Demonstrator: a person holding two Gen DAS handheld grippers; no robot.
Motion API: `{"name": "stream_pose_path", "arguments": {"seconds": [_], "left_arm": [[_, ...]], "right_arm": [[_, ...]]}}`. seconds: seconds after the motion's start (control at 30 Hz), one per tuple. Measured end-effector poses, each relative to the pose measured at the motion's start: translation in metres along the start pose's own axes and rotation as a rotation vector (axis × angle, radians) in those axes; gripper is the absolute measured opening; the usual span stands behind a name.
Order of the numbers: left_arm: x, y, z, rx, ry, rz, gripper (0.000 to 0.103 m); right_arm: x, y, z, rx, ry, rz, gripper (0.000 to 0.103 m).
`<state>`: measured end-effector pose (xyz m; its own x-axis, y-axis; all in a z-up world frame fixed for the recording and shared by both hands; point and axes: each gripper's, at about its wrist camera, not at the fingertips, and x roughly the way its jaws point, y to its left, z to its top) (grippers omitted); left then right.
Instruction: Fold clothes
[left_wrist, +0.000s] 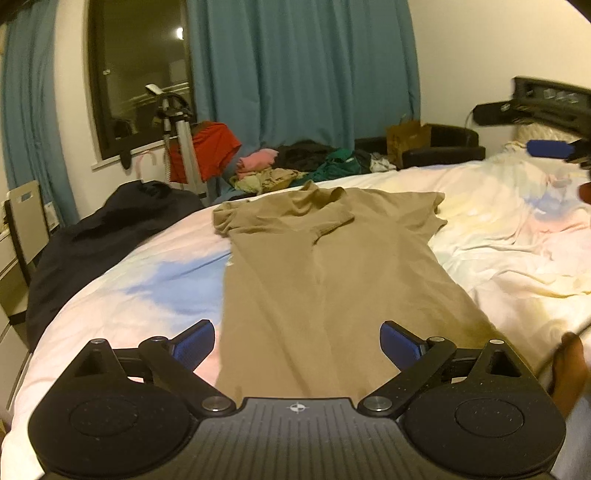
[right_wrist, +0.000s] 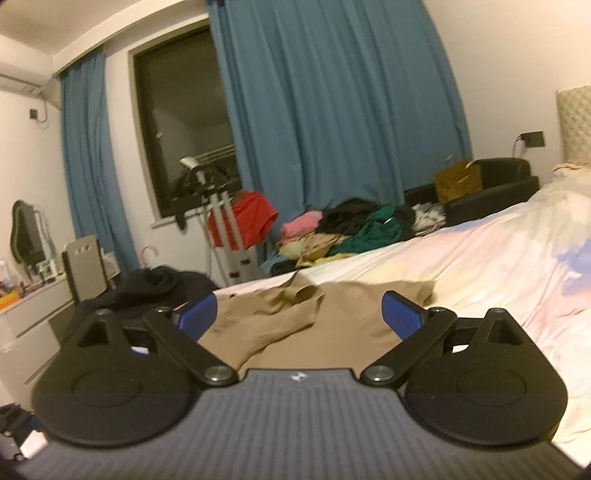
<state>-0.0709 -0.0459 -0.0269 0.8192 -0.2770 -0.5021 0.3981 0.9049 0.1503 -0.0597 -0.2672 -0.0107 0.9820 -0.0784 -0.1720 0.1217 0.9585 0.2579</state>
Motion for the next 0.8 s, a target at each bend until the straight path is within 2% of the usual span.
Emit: {"name": "stream_pose_path", "arguments": {"seconds": [0.13, 0.33, 0.43, 0.6, 0.8], "left_arm": [[0.040, -0.024, 0.026, 0.047, 0.027, -0.034, 0.095], [0.124, -0.072, 0.063, 0.068, 0.078, -0.108, 0.090], [0.169, -0.100, 0.080, 0.065, 0.090, -0.136, 0.088], [0.236, -0.140, 0.104, 0.091, 0.082, -0.179, 0.082], [0.306, -0.176, 0.121, 0.161, 0.062, -0.229, 0.080]], "right_arm": [[0.003, -0.024, 0.005, 0.056, -0.018, -0.045, 0.097], [0.015, -0.070, 0.003, 0.226, -0.010, -0.119, 0.097], [0.020, -0.085, -0.002, 0.263, -0.026, -0.164, 0.097], [0.030, -0.108, -0.012, 0.325, -0.057, -0.225, 0.097], [0.055, -0.128, -0.031, 0.421, -0.024, -0.288, 0.097]]}}
